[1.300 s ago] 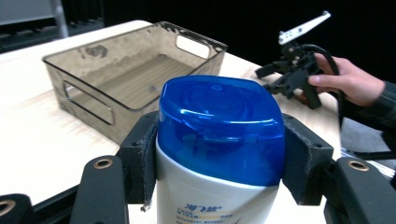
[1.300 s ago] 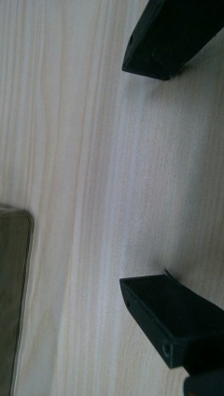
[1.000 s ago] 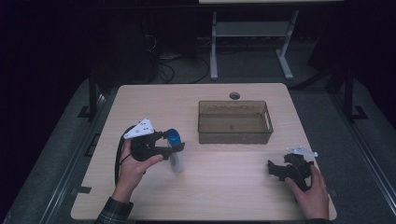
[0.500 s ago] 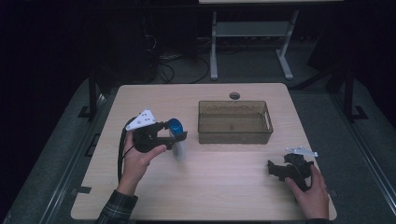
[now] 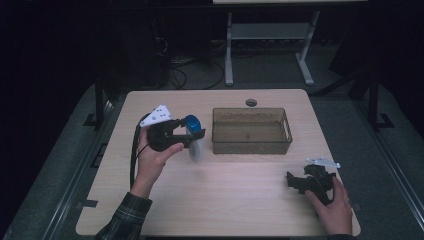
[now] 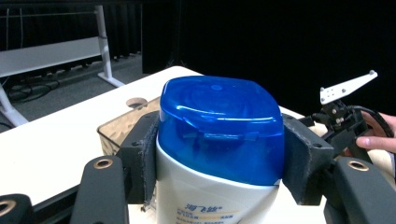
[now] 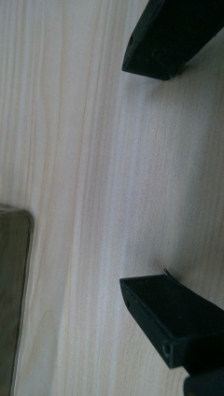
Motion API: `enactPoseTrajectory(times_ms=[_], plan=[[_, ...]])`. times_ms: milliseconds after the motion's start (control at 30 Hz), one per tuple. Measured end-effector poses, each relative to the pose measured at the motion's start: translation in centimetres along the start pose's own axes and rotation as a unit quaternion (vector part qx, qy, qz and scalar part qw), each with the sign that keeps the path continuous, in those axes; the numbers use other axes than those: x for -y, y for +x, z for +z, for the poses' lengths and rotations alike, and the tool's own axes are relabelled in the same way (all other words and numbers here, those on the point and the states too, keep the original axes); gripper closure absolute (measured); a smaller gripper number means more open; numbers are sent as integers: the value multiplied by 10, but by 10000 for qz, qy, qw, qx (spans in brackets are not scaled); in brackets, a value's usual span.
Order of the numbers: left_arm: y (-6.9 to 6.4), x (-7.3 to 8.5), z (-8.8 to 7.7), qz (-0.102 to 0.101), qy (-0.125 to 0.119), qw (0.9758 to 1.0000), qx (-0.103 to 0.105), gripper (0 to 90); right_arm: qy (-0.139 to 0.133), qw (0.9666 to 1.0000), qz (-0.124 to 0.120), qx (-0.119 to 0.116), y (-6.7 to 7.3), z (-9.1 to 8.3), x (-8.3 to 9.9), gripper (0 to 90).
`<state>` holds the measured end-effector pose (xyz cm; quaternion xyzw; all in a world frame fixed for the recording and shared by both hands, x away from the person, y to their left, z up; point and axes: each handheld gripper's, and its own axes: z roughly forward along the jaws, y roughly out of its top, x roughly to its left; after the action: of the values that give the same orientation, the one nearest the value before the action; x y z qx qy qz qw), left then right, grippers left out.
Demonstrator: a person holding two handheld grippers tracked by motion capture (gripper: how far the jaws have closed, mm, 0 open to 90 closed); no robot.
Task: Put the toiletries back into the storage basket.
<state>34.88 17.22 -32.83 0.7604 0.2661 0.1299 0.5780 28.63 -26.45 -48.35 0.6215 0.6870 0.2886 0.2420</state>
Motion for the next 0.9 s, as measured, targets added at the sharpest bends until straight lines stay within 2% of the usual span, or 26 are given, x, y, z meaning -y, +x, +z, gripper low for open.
enactPoseTrajectory(times_ms=[367,733,900], plan=[[1,-17,16,35,-126,9999,40,374,6,10000,-2,-1,0,0,0,0],[2,-30,31,92,-141,9998,100,374,6,10000,-1,-2,0,0,0,0],[5,-35,41,19,-224,9996,163,374,6,10000,-2,-1,0,0,0,0]])
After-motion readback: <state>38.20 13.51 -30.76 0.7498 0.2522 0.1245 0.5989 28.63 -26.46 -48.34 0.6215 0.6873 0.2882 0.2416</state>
